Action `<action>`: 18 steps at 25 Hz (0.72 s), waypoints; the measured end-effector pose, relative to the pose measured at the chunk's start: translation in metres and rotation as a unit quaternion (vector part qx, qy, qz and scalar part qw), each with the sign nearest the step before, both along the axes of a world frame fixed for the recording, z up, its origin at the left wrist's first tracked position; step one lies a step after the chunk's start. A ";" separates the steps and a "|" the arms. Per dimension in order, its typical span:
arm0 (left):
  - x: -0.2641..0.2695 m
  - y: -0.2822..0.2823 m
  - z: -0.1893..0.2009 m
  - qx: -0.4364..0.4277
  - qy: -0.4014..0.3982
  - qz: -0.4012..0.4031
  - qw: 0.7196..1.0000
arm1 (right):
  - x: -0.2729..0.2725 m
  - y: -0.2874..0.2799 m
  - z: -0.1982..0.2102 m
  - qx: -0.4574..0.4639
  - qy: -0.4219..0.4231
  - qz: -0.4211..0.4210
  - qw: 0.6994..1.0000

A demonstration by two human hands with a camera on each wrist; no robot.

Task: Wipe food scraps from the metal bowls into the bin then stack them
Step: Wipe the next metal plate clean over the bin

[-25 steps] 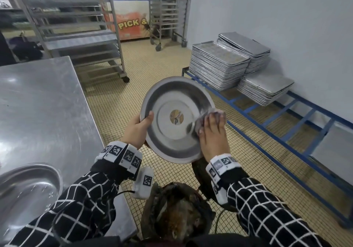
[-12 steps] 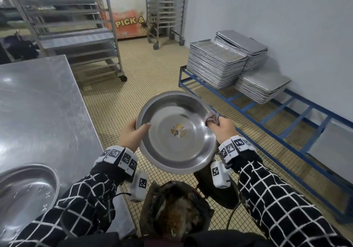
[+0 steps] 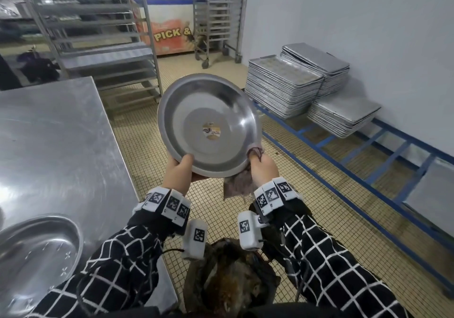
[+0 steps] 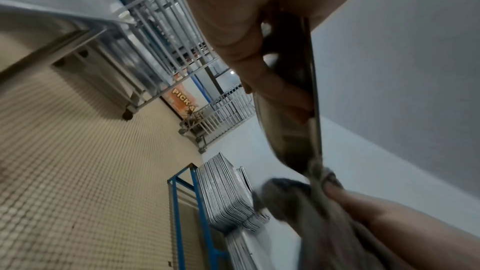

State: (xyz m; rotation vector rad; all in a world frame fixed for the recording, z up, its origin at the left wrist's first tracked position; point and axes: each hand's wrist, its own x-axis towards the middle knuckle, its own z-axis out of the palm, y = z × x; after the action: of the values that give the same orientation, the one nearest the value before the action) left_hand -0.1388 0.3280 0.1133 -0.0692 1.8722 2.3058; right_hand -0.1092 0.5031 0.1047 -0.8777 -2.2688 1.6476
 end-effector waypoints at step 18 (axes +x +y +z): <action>-0.013 -0.020 0.014 -0.104 0.131 -0.022 0.986 | 0.014 -0.006 -0.035 0.535 -0.060 0.304 0.786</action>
State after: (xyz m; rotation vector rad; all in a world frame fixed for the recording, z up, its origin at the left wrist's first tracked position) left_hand -0.1520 0.3082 0.1272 0.2577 2.2103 2.1708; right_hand -0.0956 0.4975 0.0700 0.0642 -3.0913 0.1242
